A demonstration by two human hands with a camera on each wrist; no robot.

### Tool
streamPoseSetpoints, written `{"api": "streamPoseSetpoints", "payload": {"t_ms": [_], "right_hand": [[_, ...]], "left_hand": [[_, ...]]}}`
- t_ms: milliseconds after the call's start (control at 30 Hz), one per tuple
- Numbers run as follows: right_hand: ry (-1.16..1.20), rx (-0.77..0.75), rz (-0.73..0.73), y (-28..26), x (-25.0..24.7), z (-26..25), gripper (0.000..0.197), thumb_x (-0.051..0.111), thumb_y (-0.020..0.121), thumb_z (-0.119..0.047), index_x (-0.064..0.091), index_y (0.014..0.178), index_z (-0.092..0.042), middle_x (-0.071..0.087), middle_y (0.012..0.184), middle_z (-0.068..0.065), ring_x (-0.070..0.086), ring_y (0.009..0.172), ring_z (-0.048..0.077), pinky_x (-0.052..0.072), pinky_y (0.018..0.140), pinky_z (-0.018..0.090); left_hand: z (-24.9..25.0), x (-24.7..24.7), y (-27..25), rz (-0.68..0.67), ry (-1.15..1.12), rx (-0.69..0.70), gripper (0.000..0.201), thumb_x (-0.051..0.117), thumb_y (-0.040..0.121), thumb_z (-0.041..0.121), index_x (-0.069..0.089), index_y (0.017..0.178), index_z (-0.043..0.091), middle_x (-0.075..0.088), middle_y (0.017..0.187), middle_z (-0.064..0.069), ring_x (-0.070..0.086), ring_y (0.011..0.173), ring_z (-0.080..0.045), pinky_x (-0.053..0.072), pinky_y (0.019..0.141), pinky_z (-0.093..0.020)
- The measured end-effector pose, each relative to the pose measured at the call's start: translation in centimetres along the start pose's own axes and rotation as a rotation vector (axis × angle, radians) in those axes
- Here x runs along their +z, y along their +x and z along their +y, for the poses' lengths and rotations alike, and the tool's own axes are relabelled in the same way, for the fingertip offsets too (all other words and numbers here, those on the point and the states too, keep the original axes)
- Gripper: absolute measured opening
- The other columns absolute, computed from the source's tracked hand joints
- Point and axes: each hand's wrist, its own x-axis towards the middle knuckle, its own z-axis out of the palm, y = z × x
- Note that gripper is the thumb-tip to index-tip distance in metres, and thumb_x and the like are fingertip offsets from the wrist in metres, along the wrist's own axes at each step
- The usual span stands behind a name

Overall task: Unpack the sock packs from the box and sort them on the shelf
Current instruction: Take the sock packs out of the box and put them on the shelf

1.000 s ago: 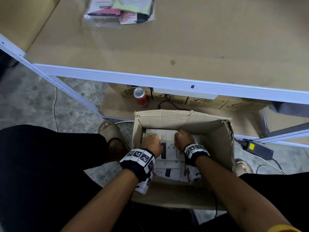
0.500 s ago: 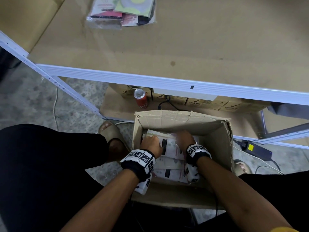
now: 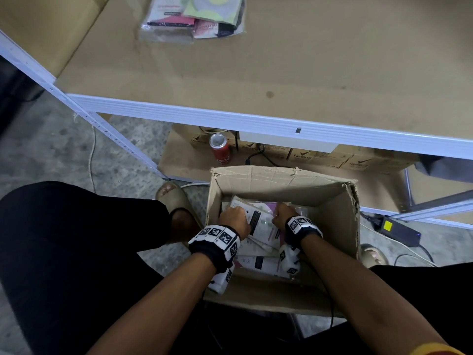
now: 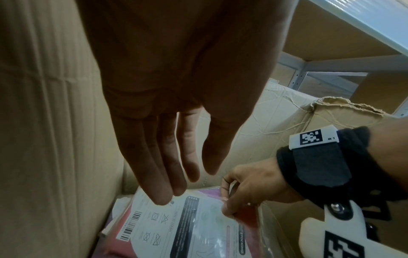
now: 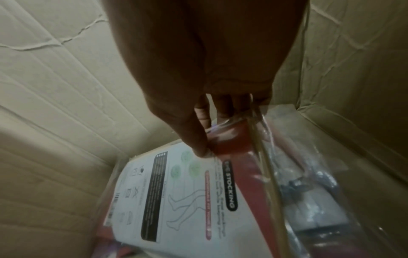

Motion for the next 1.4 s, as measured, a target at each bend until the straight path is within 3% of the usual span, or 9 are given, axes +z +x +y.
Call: {"api": "streamPoseSetpoints", "payload": {"t_ms": [333, 500, 700, 867, 933, 1000, 1167, 1333, 1400], "right_hand": [[-0.021, 0.026, -0.116, -0.7, 0.5, -0.5, 0.035, 0.052, 0.097, -0.016, 0.044, 0.128, -0.001, 0.057, 0.127, 0.021, 0.058, 0.117, 0.034, 0.048, 0.092, 0.035], [-0.025, -0.007, -0.163, -1.4, -0.7, -0.5, 0.008, 0.058, 0.093, -0.014, 0.051, 0.097, -0.014, 0.055, 0.1, 0.007, 0.055, 0.09, 0.02, 0.046, 0.073, 0.022], [-0.108, -0.017, -0.168, -2.2, -2.7, 0.6, 0.023, 0.057, 0.093, -0.014, 0.067, 0.11, -0.002, 0.067, 0.118, 0.017, 0.064, 0.105, 0.03, 0.053, 0.089, 0.033], [-0.165, -0.038, -0.088, -3.0, -3.4, 1.2, 0.024, 0.06, 0.091, -0.012, 0.05, 0.069, -0.014, 0.057, 0.087, 0.01, 0.056, 0.088, 0.022, 0.037, 0.065, 0.021], [-0.168, -0.058, -0.056, -3.4, -3.4, 1.4, 0.004, 0.062, 0.09, -0.012, 0.063, 0.088, -0.009, 0.064, 0.102, 0.013, 0.062, 0.097, 0.026, 0.038, 0.072, 0.022], [-0.189, -0.08, -0.044, -3.2, -3.0, 1.9, 0.019, 0.063, 0.09, -0.012, 0.067, 0.107, -0.004, 0.067, 0.116, 0.014, 0.063, 0.109, 0.029, 0.043, 0.079, 0.024], [-0.182, -0.105, 0.03, -4.3, -2.9, 2.6, 0.016, 0.063, 0.088, -0.006, 0.063, 0.103, -0.012, 0.061, 0.124, 0.012, 0.054, 0.119, 0.029, 0.042, 0.094, 0.03], [-0.085, -0.084, 0.049, -5.8, -2.8, 3.7, 0.029, 0.06, 0.089, -0.004, 0.045, 0.112, -0.013, 0.056, 0.107, 0.011, 0.054, 0.089, 0.027, 0.045, 0.078, 0.032], [-0.115, -0.074, 0.004, -6.2, -2.9, 3.5, 0.03, 0.06, 0.09, -0.004, 0.052, 0.119, -0.005, 0.06, 0.112, 0.015, 0.059, 0.095, 0.029, 0.05, 0.083, 0.035]], "left_hand": [[-0.4, 0.5, 0.7, -0.023, -0.017, -0.013, 0.021, 0.058, 0.091, 0.016, 0.07, 0.103, 0.003, 0.069, 0.115, -0.018, 0.065, 0.108, -0.034, 0.055, 0.087, -0.035], [-0.2, 0.6, 1.4, -0.03, -0.032, -0.023, 0.027, 0.065, 0.092, 0.023, 0.072, 0.11, 0.004, 0.069, 0.119, -0.016, 0.065, 0.111, -0.031, 0.055, 0.095, -0.038], [0.0, 1.4, 2.5, -0.056, 0.017, -0.053, 0.027, 0.065, 0.09, 0.021, 0.071, 0.11, 0.004, 0.07, 0.118, -0.017, 0.067, 0.108, -0.032, 0.057, 0.092, -0.038], [0.0, 2.6, 3.5, -0.06, 0.037, -0.059, 0.031, 0.066, 0.09, 0.022, 0.067, 0.114, 0.004, 0.068, 0.122, -0.017, 0.065, 0.113, -0.032, 0.055, 0.094, -0.036], [-0.1, 2.9, 4.0, -0.069, 0.035, -0.061, 0.035, 0.066, 0.09, 0.026, 0.066, 0.118, 0.005, 0.067, 0.125, -0.017, 0.065, 0.115, -0.032, 0.054, 0.096, -0.037], [-0.3, 3.2, 4.5, -0.076, 0.02, -0.065, 0.037, 0.066, 0.09, 0.029, 0.066, 0.119, 0.006, 0.067, 0.126, -0.017, 0.065, 0.115, -0.033, 0.054, 0.096, -0.036], [-0.5, 3.0, 5.8, -0.044, -0.041, -0.082, 0.03, 0.054, 0.096, 0.018, 0.068, 0.117, 0.003, 0.067, 0.124, -0.02, 0.066, 0.112, -0.037, 0.055, 0.094, -0.041], [0.5, 2.3, 7.4, 0.009, -0.049, -0.069, 0.029, 0.05, 0.098, 0.013, 0.068, 0.117, 0.0, 0.066, 0.126, -0.023, 0.062, 0.117, -0.039, 0.054, 0.095, -0.043], [0.9, 2.0, 8.2, 0.021, -0.055, -0.02, 0.026, 0.053, 0.097, 0.012, 0.069, 0.116, 0.004, 0.067, 0.125, -0.02, 0.062, 0.117, -0.038, 0.053, 0.095, -0.042]]}}
